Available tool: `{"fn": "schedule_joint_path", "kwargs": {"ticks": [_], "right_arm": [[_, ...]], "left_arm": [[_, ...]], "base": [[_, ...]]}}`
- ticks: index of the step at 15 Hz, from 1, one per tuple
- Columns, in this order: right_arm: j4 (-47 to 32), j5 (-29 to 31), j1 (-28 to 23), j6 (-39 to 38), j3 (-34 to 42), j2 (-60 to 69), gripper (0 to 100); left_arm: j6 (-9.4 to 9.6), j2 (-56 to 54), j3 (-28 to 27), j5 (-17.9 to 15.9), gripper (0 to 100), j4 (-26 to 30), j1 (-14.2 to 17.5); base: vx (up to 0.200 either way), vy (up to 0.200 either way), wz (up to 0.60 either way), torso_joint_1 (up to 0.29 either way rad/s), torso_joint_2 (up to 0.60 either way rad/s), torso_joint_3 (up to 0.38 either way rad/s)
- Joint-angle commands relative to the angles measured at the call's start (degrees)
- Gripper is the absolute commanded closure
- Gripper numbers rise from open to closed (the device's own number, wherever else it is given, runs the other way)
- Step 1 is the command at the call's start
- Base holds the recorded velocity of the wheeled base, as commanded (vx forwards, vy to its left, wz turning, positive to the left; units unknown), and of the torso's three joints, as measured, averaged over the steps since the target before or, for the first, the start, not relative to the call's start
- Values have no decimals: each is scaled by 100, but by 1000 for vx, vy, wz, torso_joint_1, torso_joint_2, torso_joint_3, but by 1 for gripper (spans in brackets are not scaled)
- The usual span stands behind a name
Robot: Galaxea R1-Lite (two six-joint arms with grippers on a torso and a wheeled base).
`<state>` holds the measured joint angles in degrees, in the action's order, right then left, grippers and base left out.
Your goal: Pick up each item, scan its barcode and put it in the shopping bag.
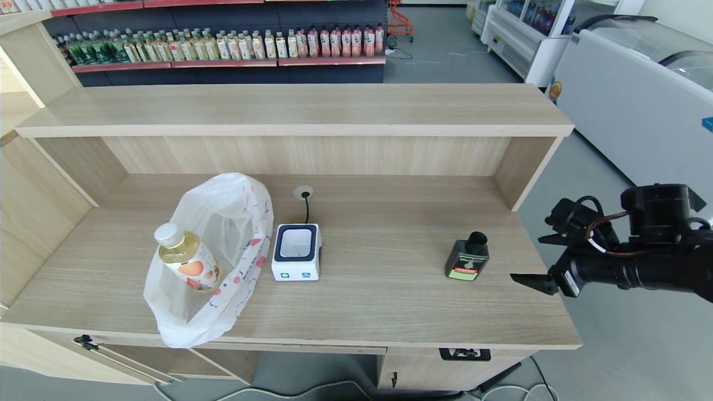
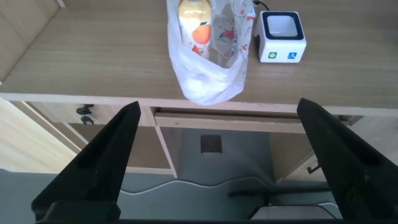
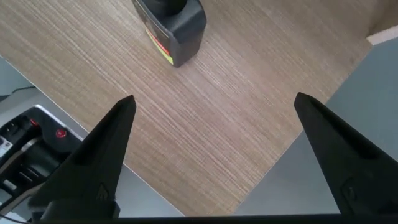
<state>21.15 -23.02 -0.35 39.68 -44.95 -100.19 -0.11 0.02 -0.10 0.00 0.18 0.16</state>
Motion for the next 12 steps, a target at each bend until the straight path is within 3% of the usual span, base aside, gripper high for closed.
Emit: {"fn": "schedule_joint_path", "kwargs": {"ticks": [1,8,9,12], "right_arm": [[3,-10,88,13,-128,-378,0],[3,-10,492,5,-647,-958,0],[12,-10,554,5,-682,-1020,100],[12,-45,607,13,-805,-1187,100]], "left_arm": [[-7,-2,1,0,0,-1,-7],[-7,-2,1,0,0,-1,2],[2,-2,1,0,0,-1,2],[-7,-2,1,0,0,-1,2]], "base": [[0,0,0,0,0,0],[0,0,0,0,0,0],[0,0,0,0,0,0],[0,0,0,0,0,0]]}}
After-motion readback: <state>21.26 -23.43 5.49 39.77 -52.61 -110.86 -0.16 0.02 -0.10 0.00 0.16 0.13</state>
